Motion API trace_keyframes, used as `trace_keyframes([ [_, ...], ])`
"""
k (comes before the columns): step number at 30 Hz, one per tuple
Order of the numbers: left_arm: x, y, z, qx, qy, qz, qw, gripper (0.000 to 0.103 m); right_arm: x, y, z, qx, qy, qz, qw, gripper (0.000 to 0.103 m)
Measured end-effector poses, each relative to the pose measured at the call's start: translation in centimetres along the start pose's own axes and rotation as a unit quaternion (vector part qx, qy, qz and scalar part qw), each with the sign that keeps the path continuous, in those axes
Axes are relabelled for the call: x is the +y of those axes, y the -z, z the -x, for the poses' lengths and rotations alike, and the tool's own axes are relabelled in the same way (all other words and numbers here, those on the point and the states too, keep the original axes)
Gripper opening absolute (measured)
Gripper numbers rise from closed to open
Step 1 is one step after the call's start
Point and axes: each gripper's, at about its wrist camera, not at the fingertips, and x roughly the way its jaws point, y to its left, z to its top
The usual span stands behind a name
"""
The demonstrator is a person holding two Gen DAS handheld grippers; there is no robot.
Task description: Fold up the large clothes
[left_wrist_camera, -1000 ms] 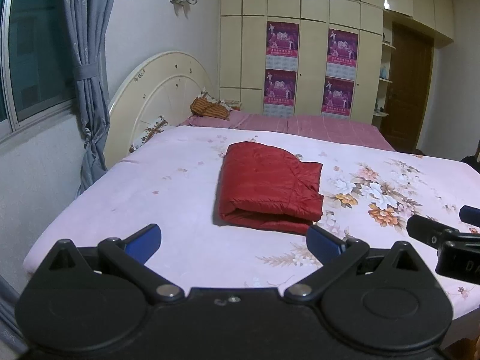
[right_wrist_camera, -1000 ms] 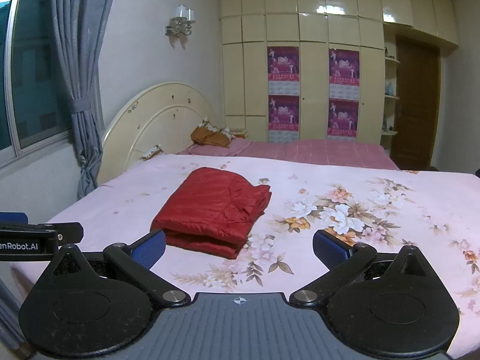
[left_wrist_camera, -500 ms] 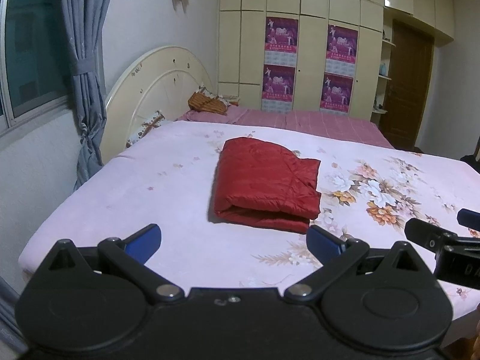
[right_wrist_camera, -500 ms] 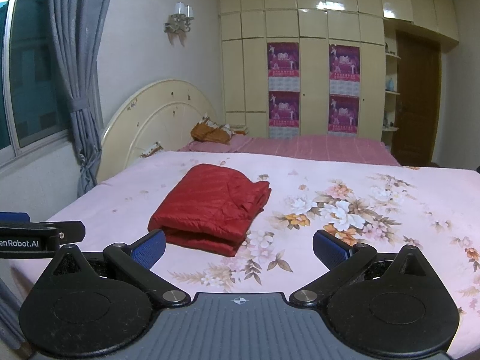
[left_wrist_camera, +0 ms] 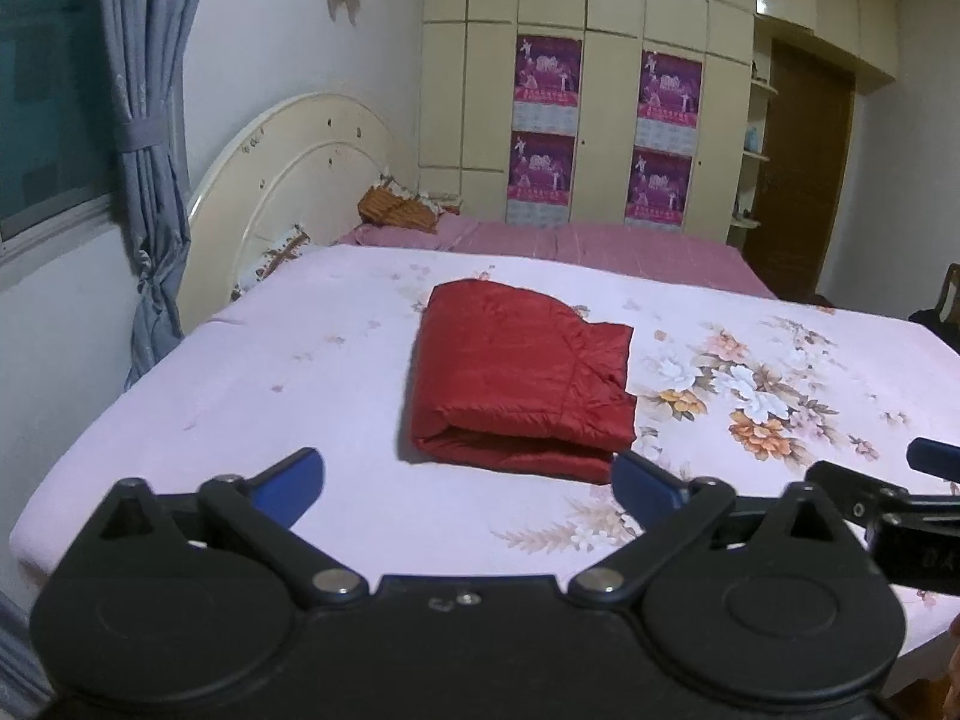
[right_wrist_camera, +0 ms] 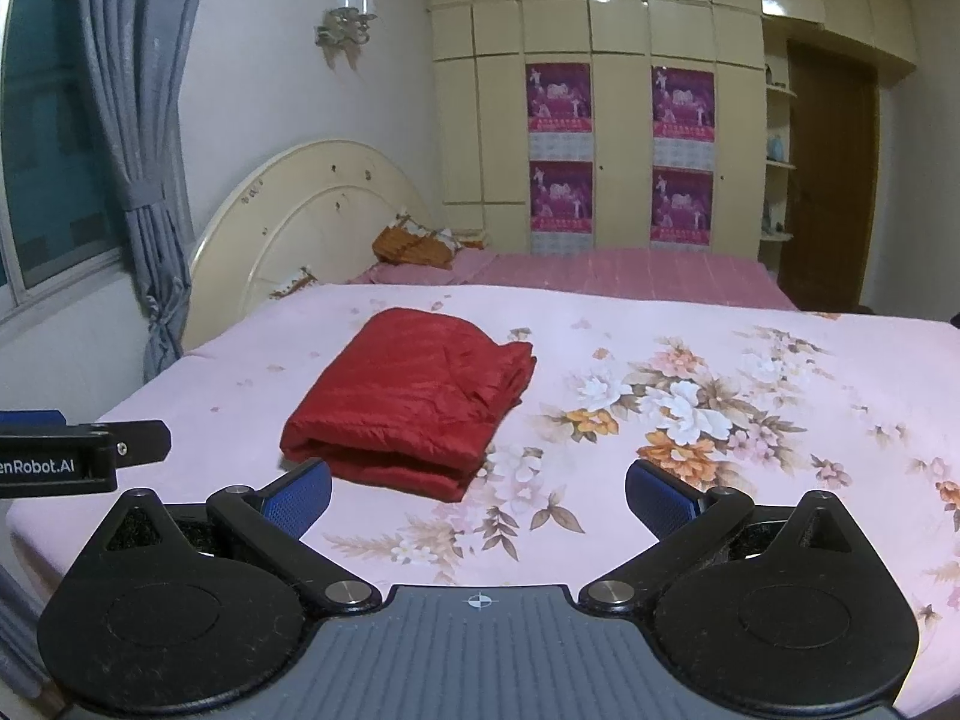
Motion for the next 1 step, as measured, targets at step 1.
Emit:
trace_keyframes([
  [1, 0.0, -0.26, -0.65, 0.004, -0.004, -0.002, 1.0, 0.103, -0.16, 0.0, -0.38, 0.003, 0.002, -0.002, 1.0, 0.103],
])
